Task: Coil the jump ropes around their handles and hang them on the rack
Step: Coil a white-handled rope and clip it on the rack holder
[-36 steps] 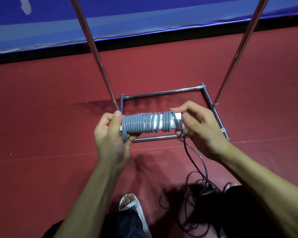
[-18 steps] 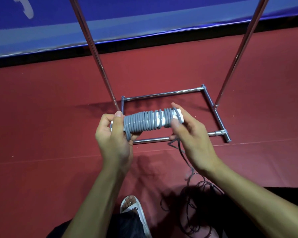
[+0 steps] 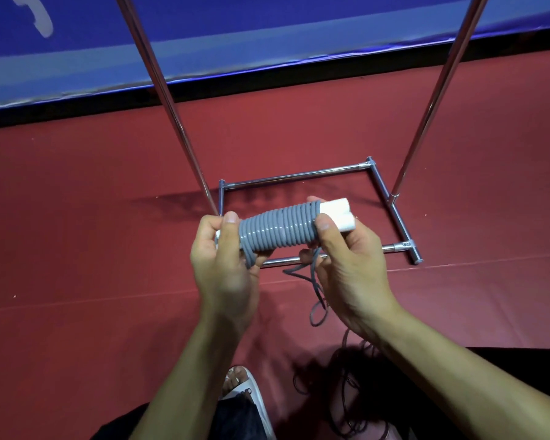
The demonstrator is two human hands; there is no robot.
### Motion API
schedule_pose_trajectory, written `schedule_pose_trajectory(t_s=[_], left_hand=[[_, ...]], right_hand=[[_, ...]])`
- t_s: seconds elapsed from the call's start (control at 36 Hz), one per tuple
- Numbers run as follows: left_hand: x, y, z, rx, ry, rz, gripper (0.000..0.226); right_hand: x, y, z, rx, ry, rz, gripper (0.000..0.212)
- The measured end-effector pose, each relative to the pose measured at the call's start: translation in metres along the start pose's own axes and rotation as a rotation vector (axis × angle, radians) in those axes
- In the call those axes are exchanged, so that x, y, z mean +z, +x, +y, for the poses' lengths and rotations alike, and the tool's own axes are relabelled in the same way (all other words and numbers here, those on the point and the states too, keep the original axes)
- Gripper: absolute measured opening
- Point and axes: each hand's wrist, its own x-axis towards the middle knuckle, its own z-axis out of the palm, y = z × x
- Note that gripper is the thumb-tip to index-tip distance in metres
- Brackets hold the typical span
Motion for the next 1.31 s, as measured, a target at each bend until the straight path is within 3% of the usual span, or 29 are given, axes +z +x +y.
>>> schedule_pose_trajectory(t_s=[0.19,0.44,0.61,0.81,0.89,1.0,1.11,1.31], left_hand=[[0.006,-0.002,-0.004,-0.052,-0.04,-0.093,0.024],[0.0,0.002,-0.005,-0.088,-0.107,-0.201,0.024],[-0.007,0.001,-0.003,-0.111,-0.164,-0.314,0.009],[-0.01,0.004,-0.002,-0.018,-0.135,-0.396,0.013],[-0.01,0.002,-0.002,-0.001,-0.078,-0.411,0.013],[-0.008,0.0,0.0,-0.028,-0.07,-0.416,0.014],[-0.007,-0.002,0.006,-0.098,-0.074,-0.389,0.016],[-0.008,-0.003,0.005,-0.112,-0.099,-0.384,0.013]], right_hand=[[0.0,0.004,-0.004,0.049,0.11,-0.056,0.028],[-0.009,0.009,-0.008,0.108,-0.035,-0.077,0.03],[-0.02,0.018,-0.019,0.192,-0.116,-0.126,0.034],[-0.016,0.013,-0.029,0.195,-0.08,-0.055,0.015],[-0.014,0.01,-0.028,0.232,0.01,0.022,0.013],[-0.012,0.009,-0.028,0.292,0.127,0.027,0.032],[-0.013,0.009,-0.029,0.266,0.115,-0.012,0.02],[-0.014,0.009,-0.026,0.263,0.079,-0.003,0.016]])
